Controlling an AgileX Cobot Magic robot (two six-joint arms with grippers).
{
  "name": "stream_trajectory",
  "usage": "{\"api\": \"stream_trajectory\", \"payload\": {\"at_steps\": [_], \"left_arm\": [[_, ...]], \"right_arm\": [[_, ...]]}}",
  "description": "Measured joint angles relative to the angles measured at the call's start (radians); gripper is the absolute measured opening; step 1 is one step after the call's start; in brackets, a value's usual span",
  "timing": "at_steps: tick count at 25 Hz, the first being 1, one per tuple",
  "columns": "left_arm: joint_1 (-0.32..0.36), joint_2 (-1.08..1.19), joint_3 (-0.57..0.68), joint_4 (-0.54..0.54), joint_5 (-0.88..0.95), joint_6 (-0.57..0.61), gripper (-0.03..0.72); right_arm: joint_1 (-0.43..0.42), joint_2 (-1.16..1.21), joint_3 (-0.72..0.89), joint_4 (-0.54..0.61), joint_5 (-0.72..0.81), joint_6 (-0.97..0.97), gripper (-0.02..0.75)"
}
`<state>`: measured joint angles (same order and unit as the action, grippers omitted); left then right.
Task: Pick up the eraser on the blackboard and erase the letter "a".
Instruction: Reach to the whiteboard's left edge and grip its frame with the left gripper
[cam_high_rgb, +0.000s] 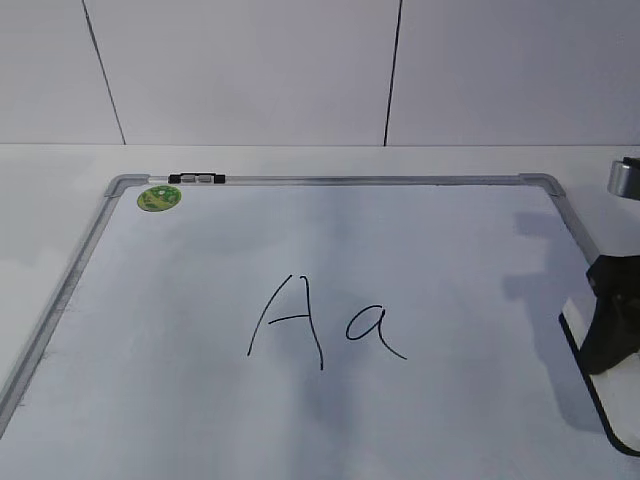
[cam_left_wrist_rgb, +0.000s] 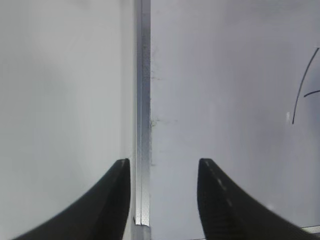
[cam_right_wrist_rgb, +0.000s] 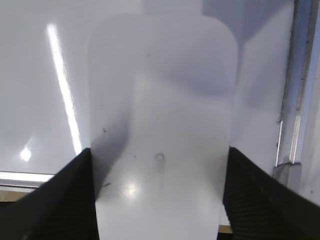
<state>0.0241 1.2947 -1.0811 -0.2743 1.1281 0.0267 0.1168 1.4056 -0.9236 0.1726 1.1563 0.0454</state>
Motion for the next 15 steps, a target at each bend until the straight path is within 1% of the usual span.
{"api": "stream_trajectory", "payload": {"at_steps": [2,7,9,12,15], "left_arm": [[0.000,0.039,-0.004,0.006,-0.017,0.002,0.349],[0.000,0.133,-0.004,0.020,-0.069,0.008,0.441],[0.000,0.169,-0.004,0.025,-0.086,0.013,0.461],[0.000,0.219,-0.006,0.024,-0.104,0.024,0.465],[0.000,0.280,-0.010,0.012,-0.111,0.045,0.426]], "right_arm": [[0.000,0.000,0.000,0.000,0.010,-0.001,0.551],[0.000,0.000,0.000,0.004,0.014,-0.001,0.551],[0.000,0.000,0.000,0.011,0.008,-0.002,0.551],[0.000,0.000,0.000,0.017,0.004,-0.002,0.551],[0.000,0.000,0.000,0.022,0.000,-0.002,0.551]]}}
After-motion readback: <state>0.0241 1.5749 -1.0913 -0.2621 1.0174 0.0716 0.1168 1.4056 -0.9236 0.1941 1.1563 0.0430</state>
